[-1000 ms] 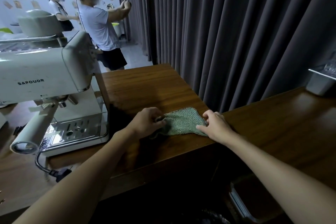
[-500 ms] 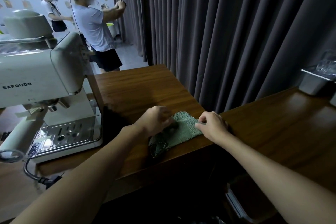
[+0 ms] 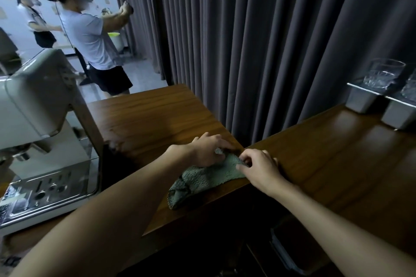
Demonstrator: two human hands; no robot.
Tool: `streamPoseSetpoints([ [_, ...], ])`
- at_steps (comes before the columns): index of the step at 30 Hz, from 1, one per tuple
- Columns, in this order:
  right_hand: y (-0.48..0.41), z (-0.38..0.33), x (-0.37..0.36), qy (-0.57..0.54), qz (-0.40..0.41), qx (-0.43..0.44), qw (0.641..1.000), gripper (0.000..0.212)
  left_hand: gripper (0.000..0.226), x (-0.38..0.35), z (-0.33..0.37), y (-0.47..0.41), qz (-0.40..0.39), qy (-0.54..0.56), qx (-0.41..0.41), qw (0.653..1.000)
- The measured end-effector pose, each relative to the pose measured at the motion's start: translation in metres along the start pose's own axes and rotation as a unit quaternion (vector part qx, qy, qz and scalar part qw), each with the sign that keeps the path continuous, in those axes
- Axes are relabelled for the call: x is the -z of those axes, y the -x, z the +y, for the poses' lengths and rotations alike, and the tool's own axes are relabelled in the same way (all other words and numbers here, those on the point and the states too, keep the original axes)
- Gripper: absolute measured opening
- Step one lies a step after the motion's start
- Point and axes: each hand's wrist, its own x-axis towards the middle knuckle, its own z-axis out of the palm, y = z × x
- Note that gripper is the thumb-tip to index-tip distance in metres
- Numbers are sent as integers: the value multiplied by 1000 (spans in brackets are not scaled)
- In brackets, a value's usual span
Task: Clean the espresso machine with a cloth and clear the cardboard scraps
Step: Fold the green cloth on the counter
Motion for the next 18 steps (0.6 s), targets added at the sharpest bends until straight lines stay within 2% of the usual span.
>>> streamPoseSetpoints([
  [1, 1, 1, 0, -24, 4, 10, 1000, 10, 38, 1, 2, -1, -13, -2, -8, 1000],
  [3, 2, 7, 1, -75, 14, 37, 996, 14, 25, 3, 4, -2, -16, 18, -40, 999],
  [6, 2, 12, 8, -126, 33, 43, 991, 19, 13, 3, 2, 1, 39, 94, -94, 990],
  [8, -1, 12, 12, -188, 30, 44, 981, 21, 15, 6, 4, 6, 78, 177, -102, 976],
  [10, -3, 9, 17, -232, 22, 60, 971, 20, 16, 13, 6, 12, 104, 206, -114, 966],
  [14, -7, -3, 30, -283, 26, 108, 953, 12, 22, 30, 9, 25, 119, 215, -139, 959],
  [18, -12, -19, 45, -288, -2, 158, 944, 17, 31, 49, 15, 40, 120, 170, -167, 964],
])
